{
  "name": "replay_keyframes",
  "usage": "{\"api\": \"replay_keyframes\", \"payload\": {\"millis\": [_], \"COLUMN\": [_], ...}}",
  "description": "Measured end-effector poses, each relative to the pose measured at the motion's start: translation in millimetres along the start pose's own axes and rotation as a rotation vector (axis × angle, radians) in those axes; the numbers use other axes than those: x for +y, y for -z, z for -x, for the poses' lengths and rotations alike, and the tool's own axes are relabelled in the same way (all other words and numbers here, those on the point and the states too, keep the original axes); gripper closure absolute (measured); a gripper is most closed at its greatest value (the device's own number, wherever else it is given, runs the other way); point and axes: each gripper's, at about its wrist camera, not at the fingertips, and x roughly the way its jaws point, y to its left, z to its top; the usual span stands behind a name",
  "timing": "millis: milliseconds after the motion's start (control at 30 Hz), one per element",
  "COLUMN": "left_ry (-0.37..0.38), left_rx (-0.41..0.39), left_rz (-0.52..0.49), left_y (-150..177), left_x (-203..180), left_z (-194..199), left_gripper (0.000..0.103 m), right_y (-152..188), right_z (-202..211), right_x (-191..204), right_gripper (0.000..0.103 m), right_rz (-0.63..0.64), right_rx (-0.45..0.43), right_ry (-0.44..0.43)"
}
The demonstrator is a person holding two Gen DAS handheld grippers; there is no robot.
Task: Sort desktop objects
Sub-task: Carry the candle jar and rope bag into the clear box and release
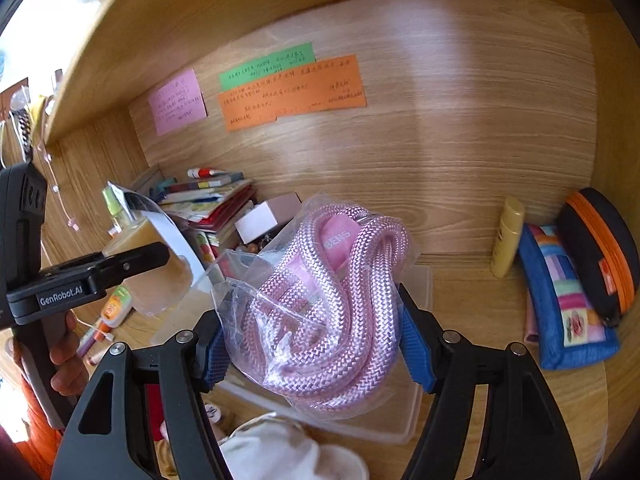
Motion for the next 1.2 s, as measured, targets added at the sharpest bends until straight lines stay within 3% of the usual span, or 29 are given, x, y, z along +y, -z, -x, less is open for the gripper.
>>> {"api": "replay_keyframes", "payload": {"millis": [433,833,933,1200], "left_ry": [-0.047,-0.084,-0.12,-0.128], "left_rx": [0.122,0.176,0.135,0.074], "left_rz": [-0.011,-0.104,-0.139,-0.176], "left_y": [9,26,28,30], "left_x": [-8,-29,-35,-39], "left_z": [-65,-88,-82,-65], "left_gripper": [0.046,0.046,0.048,0.049], "right_y": [24,30,31,33], "right_z": [-48,-53,-54,-53], "right_x": [-15,-4,-1,6], "right_gripper": [0.04,0.039,0.037,0.034], "right_rz": [-0.011,0.077,0.088,0.102], "right_rx": [0.156,0.18,0.183,0.167], "right_ry": [0.002,0.06,0.077,0.104]}}
